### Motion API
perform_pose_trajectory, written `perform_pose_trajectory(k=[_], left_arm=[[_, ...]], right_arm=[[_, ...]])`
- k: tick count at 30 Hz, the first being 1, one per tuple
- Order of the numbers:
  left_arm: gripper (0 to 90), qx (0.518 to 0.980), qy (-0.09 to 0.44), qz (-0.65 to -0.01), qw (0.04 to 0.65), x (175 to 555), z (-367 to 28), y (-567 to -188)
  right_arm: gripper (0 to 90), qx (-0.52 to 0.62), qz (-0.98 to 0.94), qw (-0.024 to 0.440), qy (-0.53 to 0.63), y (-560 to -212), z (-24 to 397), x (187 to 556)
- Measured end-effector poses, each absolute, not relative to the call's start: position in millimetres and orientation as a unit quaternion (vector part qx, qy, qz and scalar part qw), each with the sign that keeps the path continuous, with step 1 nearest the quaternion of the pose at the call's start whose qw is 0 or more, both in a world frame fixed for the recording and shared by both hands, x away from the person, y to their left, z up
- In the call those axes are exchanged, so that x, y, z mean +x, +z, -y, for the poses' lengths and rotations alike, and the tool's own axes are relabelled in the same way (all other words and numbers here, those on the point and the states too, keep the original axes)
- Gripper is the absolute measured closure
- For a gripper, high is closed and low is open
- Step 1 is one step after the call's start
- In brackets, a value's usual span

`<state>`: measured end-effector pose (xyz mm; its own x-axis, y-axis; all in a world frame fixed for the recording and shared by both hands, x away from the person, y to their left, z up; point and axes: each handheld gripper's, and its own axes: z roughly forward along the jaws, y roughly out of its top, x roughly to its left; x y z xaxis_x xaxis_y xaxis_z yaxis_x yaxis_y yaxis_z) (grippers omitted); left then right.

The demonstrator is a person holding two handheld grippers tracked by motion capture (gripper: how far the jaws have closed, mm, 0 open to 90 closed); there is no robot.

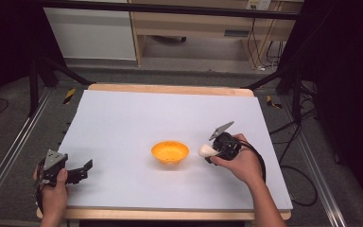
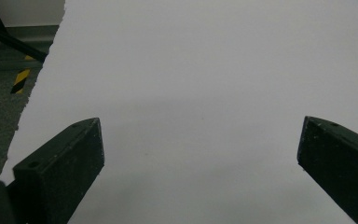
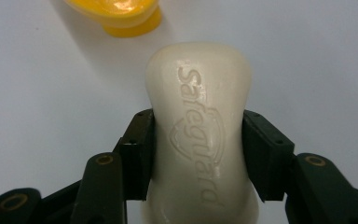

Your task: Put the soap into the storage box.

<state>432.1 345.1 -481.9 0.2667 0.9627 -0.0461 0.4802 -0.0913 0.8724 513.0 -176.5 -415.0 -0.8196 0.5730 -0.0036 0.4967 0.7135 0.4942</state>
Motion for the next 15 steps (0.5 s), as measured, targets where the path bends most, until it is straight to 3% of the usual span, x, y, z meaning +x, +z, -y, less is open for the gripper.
perform_pose_trajectory(k=[15], left_arm=[[0.0,0.679,0.29,-0.531,0.416,432.3,-345.4,-481.9]], right_arm=[[49.0,0.229,-0.937,0.089,0.248,-397.2,147.2,522.2]])
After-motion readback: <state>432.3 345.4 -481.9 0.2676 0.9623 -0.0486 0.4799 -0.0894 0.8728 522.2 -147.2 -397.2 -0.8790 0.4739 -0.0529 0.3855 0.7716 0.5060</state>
